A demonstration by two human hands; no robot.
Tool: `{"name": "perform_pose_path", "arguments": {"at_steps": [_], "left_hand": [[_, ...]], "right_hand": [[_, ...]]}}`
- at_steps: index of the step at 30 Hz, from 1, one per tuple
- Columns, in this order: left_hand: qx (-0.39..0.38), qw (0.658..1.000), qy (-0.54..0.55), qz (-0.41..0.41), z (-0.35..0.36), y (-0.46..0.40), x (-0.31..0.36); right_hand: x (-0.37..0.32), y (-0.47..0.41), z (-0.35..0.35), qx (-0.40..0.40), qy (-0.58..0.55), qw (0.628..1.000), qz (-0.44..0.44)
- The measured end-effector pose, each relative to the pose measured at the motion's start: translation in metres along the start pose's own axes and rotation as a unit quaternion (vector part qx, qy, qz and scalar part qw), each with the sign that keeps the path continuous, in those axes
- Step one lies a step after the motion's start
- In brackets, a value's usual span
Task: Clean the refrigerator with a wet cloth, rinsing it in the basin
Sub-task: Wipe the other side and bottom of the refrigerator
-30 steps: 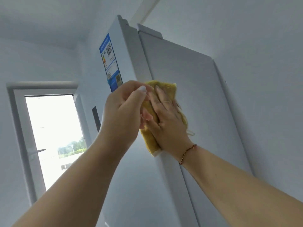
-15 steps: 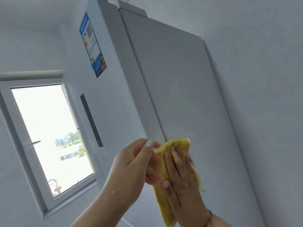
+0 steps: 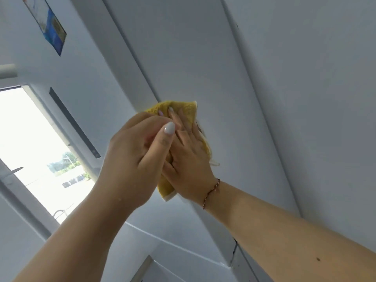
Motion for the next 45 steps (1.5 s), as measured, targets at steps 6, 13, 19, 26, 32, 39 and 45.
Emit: {"name": "perform_pose_path", "arguments": {"at_steps": [6,13,19,26,32,39,45], "left_hand": [[-0.058,0.991,0.108,-0.044,0.035,0.035,-0.013],[-0.156,0.954,0.229,-0.111,0.095,0.085,-0.019],[-0.227,0.928,0.261,-0.138,0.148,0.130,-0.023],[-0.266,0.906,0.293,-0.149,0.188,0.163,-0.024],[-0.268,0.896,0.312,-0.167,0.204,0.188,-0.033],[-0.275,0.876,0.328,-0.221,0.220,0.215,-0.046],[-0.305,0.919,0.218,-0.124,0.234,0.235,-0.038]], "right_hand": [[0.028,0.095,0.011,0.004,0.011,0.999,0.030],[0.055,0.208,0.021,-0.010,0.006,0.993,0.114],[0.083,0.295,0.036,-0.026,-0.051,0.957,0.284],[0.099,0.362,0.046,-0.012,-0.070,0.928,0.367],[0.118,0.449,0.060,-0.013,-0.115,0.866,0.487],[0.138,0.521,0.063,-0.004,-0.216,0.706,0.674],[0.148,0.523,0.069,-0.011,-0.252,0.639,0.727]]}}
Point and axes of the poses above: each hand's wrist, its own y-axis away from the middle knuckle, its own z-axis out of the palm, x = y × z, the point moved 5 cm from there along -y, towards the middle knuckle, and after that the axes turned 1 degree about -y, right-handed, at the moved point
